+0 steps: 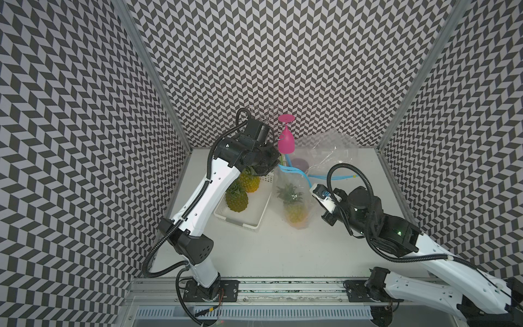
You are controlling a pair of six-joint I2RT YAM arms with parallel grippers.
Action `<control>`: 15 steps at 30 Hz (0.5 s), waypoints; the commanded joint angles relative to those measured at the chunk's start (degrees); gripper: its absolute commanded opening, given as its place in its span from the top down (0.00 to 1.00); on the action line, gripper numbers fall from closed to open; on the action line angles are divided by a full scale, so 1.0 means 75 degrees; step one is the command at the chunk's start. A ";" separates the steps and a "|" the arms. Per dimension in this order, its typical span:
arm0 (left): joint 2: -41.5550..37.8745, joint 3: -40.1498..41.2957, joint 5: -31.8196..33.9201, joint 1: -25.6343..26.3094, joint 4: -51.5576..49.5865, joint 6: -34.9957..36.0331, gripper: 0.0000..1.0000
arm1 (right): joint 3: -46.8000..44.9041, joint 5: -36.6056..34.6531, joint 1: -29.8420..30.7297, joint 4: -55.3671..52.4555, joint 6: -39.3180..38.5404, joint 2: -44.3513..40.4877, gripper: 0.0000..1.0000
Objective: Open the zip-top bag and take out the pineapple
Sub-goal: Unzip the zipper on the zipper food storage bag.
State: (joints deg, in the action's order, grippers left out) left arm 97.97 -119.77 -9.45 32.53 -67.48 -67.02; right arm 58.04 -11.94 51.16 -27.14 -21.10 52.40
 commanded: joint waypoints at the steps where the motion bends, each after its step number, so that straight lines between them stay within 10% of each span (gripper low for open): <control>1: -0.0333 0.0116 0.0475 -0.0148 -0.0075 0.0375 1.00 | 0.0199 0.0427 -0.0130 0.0263 0.0059 -0.0324 1.00; 15: 0.0001 -0.0241 0.0045 0.0189 0.0348 0.0770 1.00 | 0.0007 0.0972 -0.0129 -0.0211 0.0321 -0.0398 1.00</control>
State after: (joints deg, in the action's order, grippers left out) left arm 97.49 -119.17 -8.03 32.42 -66.92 -62.94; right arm 57.78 -6.66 50.43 -32.64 -21.04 49.15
